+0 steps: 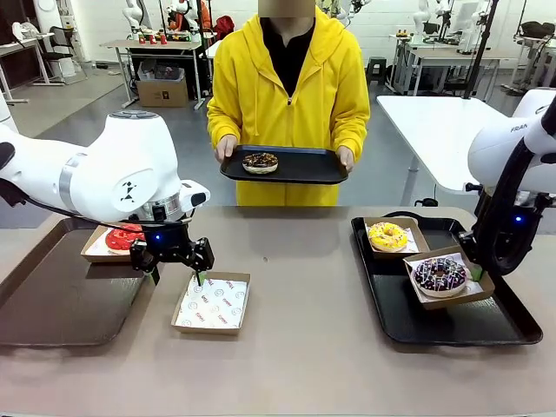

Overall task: Individually package the donuts and arrange them on the tray.
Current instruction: Place the picked Paper togo box on the Handle tray while simultaneously picking up another Paper togo box from the table with the other hand.

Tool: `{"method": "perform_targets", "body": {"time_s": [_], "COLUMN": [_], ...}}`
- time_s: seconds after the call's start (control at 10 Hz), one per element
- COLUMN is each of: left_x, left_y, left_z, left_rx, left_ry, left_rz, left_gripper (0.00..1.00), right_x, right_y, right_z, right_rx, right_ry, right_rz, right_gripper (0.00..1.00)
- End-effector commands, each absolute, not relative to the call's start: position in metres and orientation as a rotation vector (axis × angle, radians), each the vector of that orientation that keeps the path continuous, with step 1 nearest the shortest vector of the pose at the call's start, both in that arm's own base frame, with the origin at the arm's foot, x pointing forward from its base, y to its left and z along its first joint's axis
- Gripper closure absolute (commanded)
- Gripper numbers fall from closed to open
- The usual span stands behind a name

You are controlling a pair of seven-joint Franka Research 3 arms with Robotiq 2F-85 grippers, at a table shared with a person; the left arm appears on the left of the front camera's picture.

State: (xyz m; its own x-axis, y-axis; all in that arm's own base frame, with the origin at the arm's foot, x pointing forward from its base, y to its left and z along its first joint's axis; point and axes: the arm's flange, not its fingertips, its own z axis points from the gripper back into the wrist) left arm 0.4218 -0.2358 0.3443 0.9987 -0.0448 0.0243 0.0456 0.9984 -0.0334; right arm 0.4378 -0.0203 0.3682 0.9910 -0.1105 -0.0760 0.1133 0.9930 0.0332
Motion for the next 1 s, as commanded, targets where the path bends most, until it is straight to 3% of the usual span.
{"method": "perform_targets", "body": {"time_s": [0.0, 0.8, 0.9], "left_x": [0.42, 0.419, 0.419], "left_y": [-0.245, -0.25, -0.25], "left_z": [0.341, 0.323, 0.325], "left_rx": [0.006, -0.026, -0.035], "left_ry": [-0.042, 0.018, 0.016], "left_rz": [-0.028, -0.019, -0.033], "left_gripper": [0.0, 0.0, 0.58], "right_x": [0.435, 0.433, 0.433], "right_y": [-0.026, -0.03, -0.03], "right_z": [0.361, 0.354, 0.354], "right_rx": [0.043, 0.056, 0.059], "right_ry": [0.078, 0.098, 0.109], "right_rz": [-0.095, -0.089, -0.08], "right_gripper": [0.98, 0.98, 0.38]}}
